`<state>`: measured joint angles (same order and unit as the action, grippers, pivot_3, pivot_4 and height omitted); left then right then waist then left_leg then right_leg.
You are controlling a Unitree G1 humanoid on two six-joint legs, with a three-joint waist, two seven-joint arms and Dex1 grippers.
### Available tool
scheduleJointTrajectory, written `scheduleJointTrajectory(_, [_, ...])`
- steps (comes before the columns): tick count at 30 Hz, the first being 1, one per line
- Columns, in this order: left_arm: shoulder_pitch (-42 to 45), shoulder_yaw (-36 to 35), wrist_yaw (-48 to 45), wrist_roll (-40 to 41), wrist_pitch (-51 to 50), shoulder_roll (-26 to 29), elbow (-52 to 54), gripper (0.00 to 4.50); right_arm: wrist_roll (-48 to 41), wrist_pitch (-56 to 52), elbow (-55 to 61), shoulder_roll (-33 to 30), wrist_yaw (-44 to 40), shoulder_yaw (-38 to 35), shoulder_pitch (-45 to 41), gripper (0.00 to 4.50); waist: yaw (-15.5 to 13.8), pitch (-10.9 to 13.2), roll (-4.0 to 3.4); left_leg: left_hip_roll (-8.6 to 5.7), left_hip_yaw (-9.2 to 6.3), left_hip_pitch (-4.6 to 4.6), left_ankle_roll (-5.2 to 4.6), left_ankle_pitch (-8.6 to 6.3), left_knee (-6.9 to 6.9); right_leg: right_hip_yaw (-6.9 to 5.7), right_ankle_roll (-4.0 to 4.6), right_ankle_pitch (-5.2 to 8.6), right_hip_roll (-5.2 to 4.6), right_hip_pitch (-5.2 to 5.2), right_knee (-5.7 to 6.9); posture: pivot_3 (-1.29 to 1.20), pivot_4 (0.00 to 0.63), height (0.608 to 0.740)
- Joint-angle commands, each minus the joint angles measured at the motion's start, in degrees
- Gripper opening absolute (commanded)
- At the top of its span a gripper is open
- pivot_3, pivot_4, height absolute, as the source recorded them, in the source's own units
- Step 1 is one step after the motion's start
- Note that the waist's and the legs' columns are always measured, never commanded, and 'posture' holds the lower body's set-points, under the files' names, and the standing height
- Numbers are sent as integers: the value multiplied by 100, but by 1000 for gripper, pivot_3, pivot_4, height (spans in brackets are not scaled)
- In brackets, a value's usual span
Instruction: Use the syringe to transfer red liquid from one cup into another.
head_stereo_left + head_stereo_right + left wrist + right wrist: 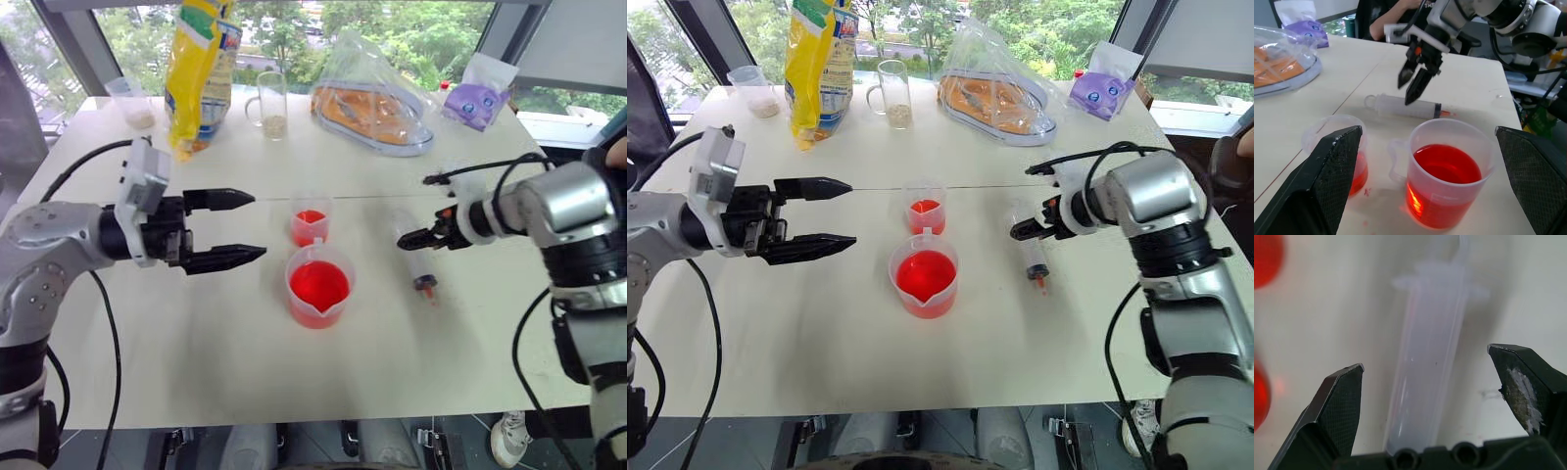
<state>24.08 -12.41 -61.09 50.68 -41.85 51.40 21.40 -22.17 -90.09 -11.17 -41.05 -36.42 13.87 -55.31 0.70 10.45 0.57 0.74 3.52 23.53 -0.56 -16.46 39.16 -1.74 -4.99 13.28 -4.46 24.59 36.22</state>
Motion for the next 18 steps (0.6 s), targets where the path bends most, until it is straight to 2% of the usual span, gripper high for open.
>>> scheduleJointTrajectory(1, [-65, -218, 63, 72, 82, 21, 231, 4500, 167, -93, -283, 209, 303, -215, -180, 4435, 4, 0, 0, 0, 0, 0, 0, 0, 0, 0, 0, 0, 0, 0, 0, 0, 150, 740])
scheduleJointTrajectory(8, [-169, -290, 170, 135, 49, 33, 347, 4500, 291, 163, -682, 512, 468, 1, -271, 4435, 10, 0, 0, 0, -1, -1, 0, 0, 0, -1, 0, 0, 1, -1, 0, 0, 150, 740])
scheduleJointTrajectory(11, [-202, -302, 178, 129, 42, 56, 374, 4500, 358, 284, -755, 595, 452, 215, -241, 3619, 25, -2, 3, 0, -1, -3, 0, 0, 0, 0, 0, 0, 1, -2, 1, 0, 150, 740])
scheduleJointTrajectory(15, [-203, -297, 184, 114, 54, 50, 364, 4500, 386, 335, -732, 627, 406, 347, -211, 1719, 37, -3, 5, 2, -1, -6, 0, 0, 0, 0, 0, 0, 3, -2, 4, 0, 150, 740])
scheduleJointTrajectory(16, [-202, -288, 177, 103, 66, 49, 354, 4500, 387, 335, -715, 634, 396, 371, -214, 1454, 37, -5, 8, 2, -1, -7, 0, 0, 0, 0, 0, 0, 3, -3, 4, 0, 150, 740])
scheduleJointTrajectory(18, [-200, -275, 170, 90, 82, 44, 345, 4500, 377, 308, -644, 626, 388, 374, -223, 1438, 34, -7, 11, 3, -1, -9, 0, 0, 0, -1, 0, 0, 3, -5, 4, 0, 150, 740])
